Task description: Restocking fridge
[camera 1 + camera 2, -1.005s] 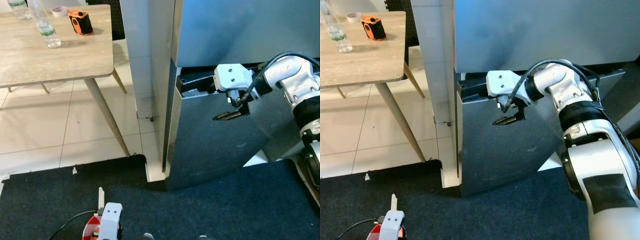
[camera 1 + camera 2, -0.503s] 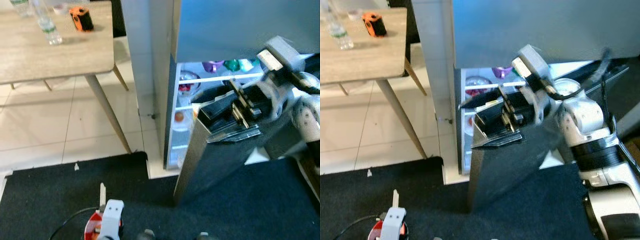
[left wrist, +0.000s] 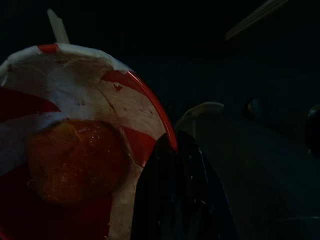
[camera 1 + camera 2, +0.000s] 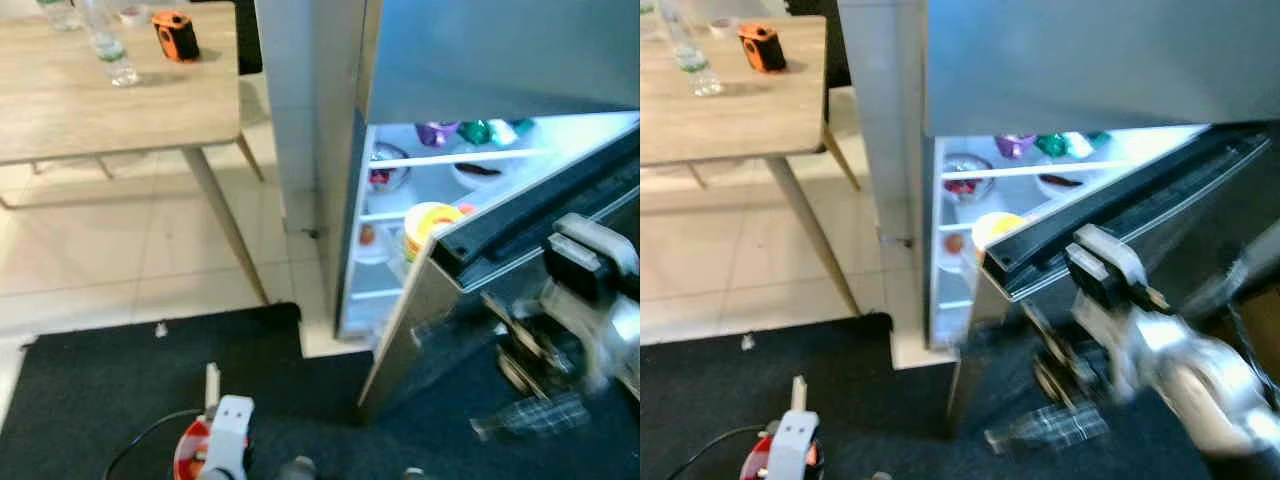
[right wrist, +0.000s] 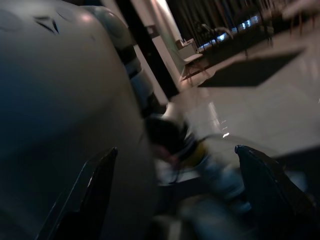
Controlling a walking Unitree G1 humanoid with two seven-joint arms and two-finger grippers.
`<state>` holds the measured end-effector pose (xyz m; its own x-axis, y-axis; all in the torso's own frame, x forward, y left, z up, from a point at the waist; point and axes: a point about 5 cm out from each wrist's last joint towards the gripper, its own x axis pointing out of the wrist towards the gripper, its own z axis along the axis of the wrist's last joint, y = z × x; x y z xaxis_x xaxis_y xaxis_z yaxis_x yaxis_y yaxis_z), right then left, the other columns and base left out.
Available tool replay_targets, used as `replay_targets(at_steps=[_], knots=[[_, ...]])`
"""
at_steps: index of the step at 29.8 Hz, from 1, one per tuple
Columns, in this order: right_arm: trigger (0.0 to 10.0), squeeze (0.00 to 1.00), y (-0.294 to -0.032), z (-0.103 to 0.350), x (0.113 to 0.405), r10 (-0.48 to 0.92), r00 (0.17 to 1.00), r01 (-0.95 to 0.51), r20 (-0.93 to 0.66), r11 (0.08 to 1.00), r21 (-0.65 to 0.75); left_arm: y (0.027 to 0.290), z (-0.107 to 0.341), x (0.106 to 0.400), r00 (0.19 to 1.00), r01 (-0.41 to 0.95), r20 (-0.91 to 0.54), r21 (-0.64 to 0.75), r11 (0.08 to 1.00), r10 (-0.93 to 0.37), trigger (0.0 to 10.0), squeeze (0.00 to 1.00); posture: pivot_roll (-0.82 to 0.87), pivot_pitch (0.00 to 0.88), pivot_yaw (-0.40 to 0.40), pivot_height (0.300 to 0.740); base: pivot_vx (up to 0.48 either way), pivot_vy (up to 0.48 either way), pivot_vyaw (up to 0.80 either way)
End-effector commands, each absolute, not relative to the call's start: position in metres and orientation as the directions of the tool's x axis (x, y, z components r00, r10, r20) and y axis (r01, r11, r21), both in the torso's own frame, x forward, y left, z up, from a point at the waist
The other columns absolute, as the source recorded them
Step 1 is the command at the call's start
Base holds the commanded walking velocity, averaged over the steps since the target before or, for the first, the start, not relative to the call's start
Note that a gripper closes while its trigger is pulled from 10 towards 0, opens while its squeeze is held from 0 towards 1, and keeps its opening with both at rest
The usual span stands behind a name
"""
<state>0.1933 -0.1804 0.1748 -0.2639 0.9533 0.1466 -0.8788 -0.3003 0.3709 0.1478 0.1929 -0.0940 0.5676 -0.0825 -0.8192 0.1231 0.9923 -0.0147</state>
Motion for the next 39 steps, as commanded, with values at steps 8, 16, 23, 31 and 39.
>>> replay_targets(at_steps=[8, 16, 23, 31, 39], knots=[[0.0, 0.0, -0.232, 0.043, 0.16, 0.939, 0.002, -0.739, -0.343, 0.232, 0.633, 0.194, -0.103, 0.127, 0.486, 0.142, -0.871, -0.005, 0.99, -0.074, 10.0, 0.0, -0.03, 0.121, -0.046, 0.74, 0.0, 0.0, 0.0], [0.0, 0.0, -0.256, -0.005, 0.16, 0.78, 0.376, -0.546, -0.499, 0.622, 0.561, 0.199, -0.1, 0.133, 0.502, 0.163, -0.863, 0.034, 0.986, -0.054, 10.0, 0.0, -0.03, 0.119, -0.032, 0.74, 0.0, 0.0, 0.0], [10.0, 0.0, -0.287, -0.043, 0.158, 0.293, 0.653, -0.051, -0.698, 0.937, 0.346, 0.217, -0.086, 0.161, 0.589, 0.121, -0.808, 0.123, 0.985, 0.028, 10.0, 0.0, -0.02, 0.108, -0.024, 0.74, 0.0, 0.0, 0.0], [10.0, 0.0, -0.29, -0.071, 0.129, 0.004, 0.542, 0.159, -0.841, 0.981, 0.107, 0.24, -0.043, 0.227, 0.771, 0.048, -0.627, 0.238, 0.97, 0.115, 10.0, 0.0, -0.02, 0.093, -0.011, 0.74, 0.0, 0.0, -0.32], [10.0, 0.0, -0.283, -0.076, 0.134, -0.072, 0.544, 0.193, -0.836, 0.98, 0.042, 0.229, -0.022, 0.257, 0.842, 0.073, -0.537, 0.201, 0.977, 0.048, 10.0, 0.0, -0.02, 0.093, -0.002, 0.74, 0.0, 0.0, -0.34]])
